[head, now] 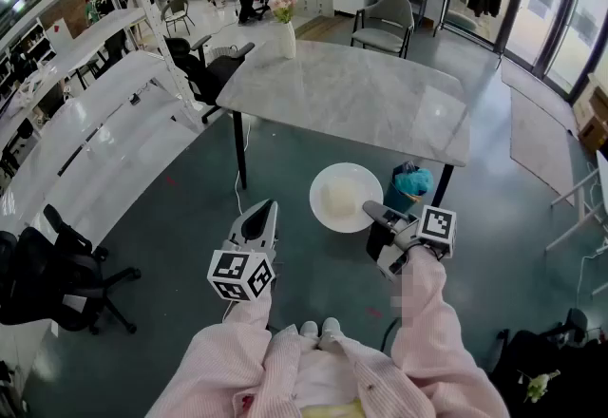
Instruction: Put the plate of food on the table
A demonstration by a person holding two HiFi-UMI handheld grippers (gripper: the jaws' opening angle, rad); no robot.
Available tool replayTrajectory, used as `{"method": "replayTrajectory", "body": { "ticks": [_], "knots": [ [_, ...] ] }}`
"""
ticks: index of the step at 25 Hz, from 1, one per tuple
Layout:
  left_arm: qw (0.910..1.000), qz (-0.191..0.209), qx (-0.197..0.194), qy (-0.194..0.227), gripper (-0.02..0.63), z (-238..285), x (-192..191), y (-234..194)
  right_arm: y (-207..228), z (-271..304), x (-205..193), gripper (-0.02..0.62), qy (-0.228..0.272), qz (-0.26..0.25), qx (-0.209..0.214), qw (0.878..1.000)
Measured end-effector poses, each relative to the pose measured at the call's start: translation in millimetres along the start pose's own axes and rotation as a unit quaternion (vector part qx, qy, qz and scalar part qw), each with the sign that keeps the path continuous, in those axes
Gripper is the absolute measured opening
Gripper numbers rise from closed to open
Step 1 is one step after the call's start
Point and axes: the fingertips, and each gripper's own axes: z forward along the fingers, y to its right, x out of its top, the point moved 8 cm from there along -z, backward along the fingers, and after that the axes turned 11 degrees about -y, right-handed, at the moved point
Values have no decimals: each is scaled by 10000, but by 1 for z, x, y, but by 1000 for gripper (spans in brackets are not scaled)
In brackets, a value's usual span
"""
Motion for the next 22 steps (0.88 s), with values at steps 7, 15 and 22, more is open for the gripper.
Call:
{"method": "replayTrajectory", "body": {
  "ticks": [7, 15, 22],
  "knots": [
    [10000, -33, -1, -42, -3, 0, 0, 2, 2, -5, 0, 28, 64, 72, 1, 10000],
    [9999, -101, 56, -39, -3, 15, -3, 11, 13, -13, 14, 28, 68, 167, -37, 9998],
    [9997, -145, 195, -36, -3, 20, -6, 15, 16, -9, 31, 28, 11, 233, 35, 9997]
  ]
}}
